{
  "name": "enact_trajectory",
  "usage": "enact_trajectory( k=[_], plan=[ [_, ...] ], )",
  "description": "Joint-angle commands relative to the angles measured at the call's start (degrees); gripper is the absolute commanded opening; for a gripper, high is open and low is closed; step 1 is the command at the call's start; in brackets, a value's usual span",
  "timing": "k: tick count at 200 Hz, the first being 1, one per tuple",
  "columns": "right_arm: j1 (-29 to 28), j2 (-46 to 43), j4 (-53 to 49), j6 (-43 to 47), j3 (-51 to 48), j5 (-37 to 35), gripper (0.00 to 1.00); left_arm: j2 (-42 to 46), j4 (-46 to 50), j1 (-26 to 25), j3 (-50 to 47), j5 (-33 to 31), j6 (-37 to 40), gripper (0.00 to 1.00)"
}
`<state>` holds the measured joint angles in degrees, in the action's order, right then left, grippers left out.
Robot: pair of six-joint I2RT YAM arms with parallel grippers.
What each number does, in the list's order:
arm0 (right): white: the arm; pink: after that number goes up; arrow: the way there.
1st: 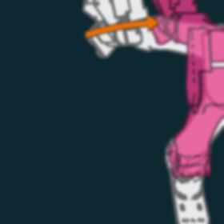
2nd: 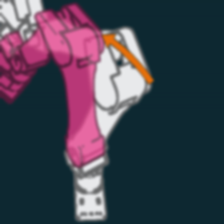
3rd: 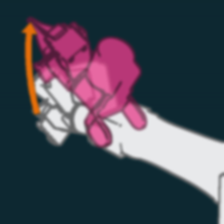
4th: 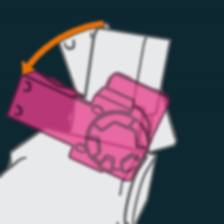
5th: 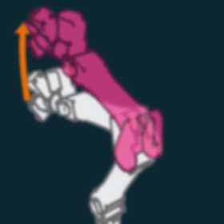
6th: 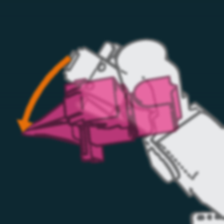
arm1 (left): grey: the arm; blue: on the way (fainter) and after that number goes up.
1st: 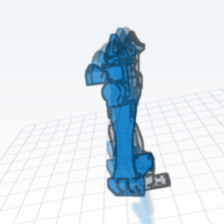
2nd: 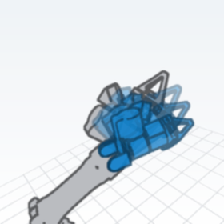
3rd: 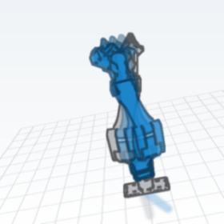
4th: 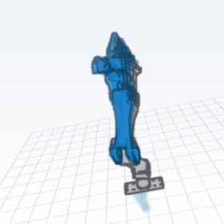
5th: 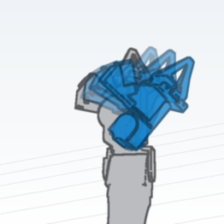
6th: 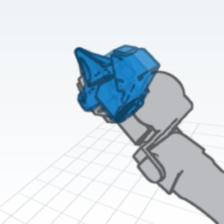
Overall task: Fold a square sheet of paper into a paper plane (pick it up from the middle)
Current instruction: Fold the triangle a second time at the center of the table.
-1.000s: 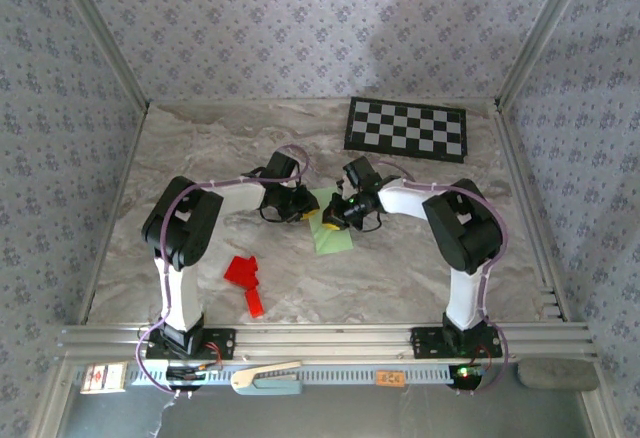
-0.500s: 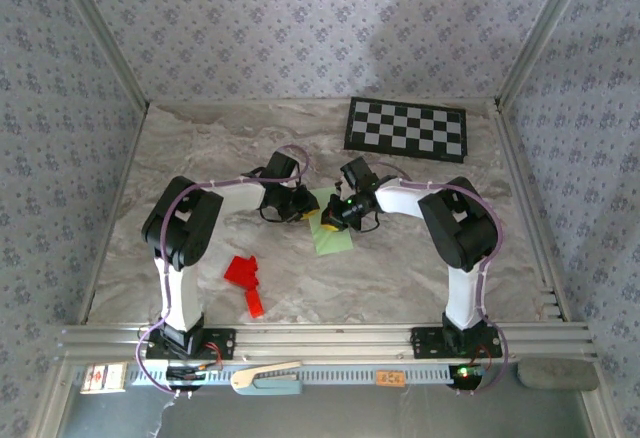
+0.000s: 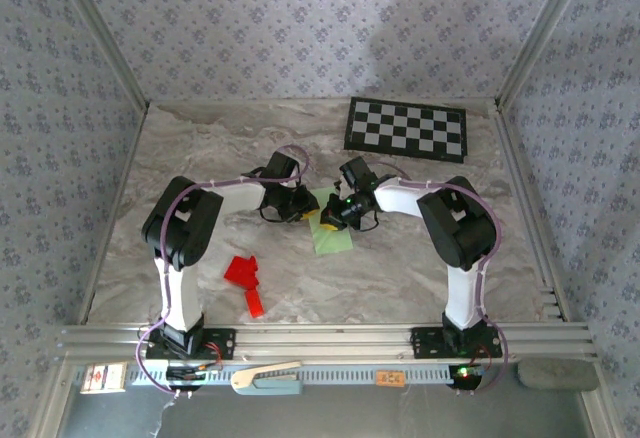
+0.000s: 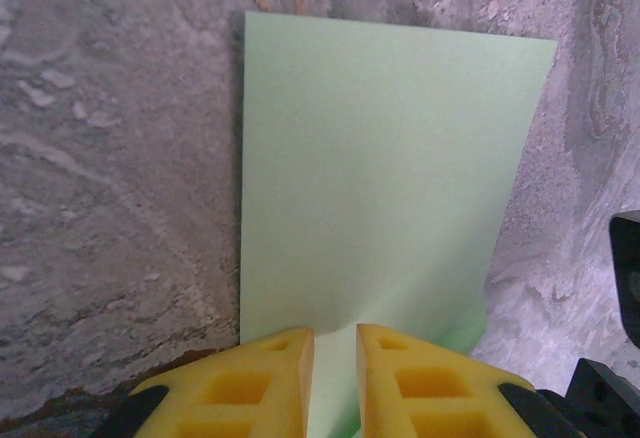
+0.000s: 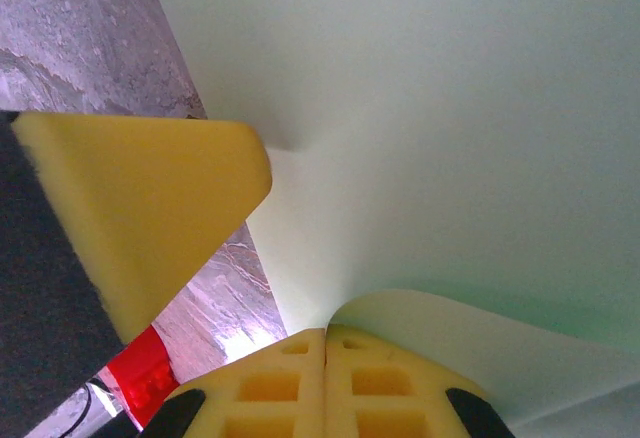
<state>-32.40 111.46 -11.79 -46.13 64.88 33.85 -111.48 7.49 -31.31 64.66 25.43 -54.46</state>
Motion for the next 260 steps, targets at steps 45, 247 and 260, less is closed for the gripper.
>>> enact_trajectory(
  k=[45, 247, 260],
  plan=[
    [-0.23, 1.78, -1.56, -0.17, 1.48, -0.14, 0.00, -1.72, 3.58, -0.72, -0.92, -1.44, 0.67, 0.20],
    [0.20, 3.17, -3.62, -0.58, 1.48, -1.18, 0.02, -0.51, 4.19, -0.69, -0.73, -2.29, 0.32, 0.20],
    [0.29, 3.16, -3.96, -0.54, 1.48, -1.36, 0.03, -0.08, 4.45, -0.76, -0.46, -2.32, 0.25, 0.20]
  ],
)
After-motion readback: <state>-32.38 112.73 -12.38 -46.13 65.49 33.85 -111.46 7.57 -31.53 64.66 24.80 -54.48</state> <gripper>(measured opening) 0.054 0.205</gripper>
